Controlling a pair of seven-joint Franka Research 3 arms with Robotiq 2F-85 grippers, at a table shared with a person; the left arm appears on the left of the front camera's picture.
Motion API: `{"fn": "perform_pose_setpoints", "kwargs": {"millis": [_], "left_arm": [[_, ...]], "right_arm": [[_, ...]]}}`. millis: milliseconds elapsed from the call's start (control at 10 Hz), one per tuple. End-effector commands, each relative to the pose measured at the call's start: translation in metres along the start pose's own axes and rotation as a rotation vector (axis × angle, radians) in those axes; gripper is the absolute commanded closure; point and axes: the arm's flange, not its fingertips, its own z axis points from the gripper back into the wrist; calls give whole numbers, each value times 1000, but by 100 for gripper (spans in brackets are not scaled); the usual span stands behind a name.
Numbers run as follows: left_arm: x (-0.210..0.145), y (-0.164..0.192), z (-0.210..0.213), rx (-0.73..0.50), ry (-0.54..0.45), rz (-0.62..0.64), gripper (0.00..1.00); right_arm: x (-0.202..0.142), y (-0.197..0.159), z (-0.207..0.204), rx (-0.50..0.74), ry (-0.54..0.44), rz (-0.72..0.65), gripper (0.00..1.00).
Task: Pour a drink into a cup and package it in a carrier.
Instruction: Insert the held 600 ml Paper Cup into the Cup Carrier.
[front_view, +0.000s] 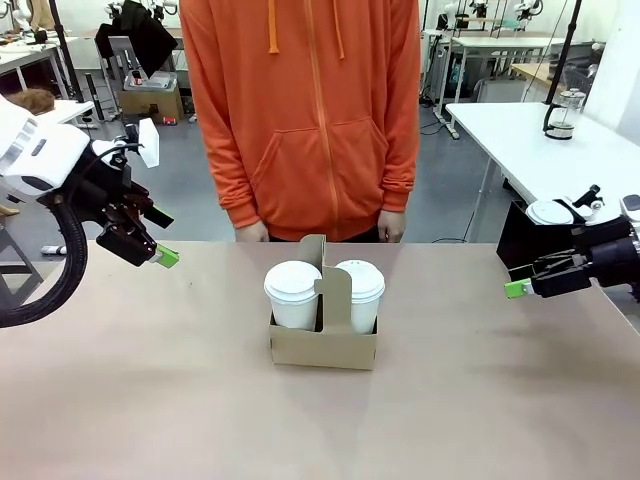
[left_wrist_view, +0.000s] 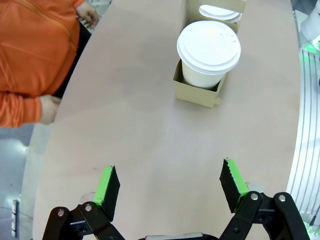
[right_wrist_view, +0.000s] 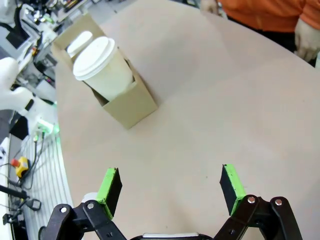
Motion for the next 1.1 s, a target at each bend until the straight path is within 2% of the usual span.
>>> {"fn": "perform_pose_setpoints", "kwargs": {"millis": [0,1000], "left_arm": [[-2,2,0,-13,-25,-17,0],[-2,2,0,-13,-25,-17,0]], "right_arm": [[-1,-1,-1,12,-19,16,0],[-1,-1,-1,12,-19,16,0]]}}
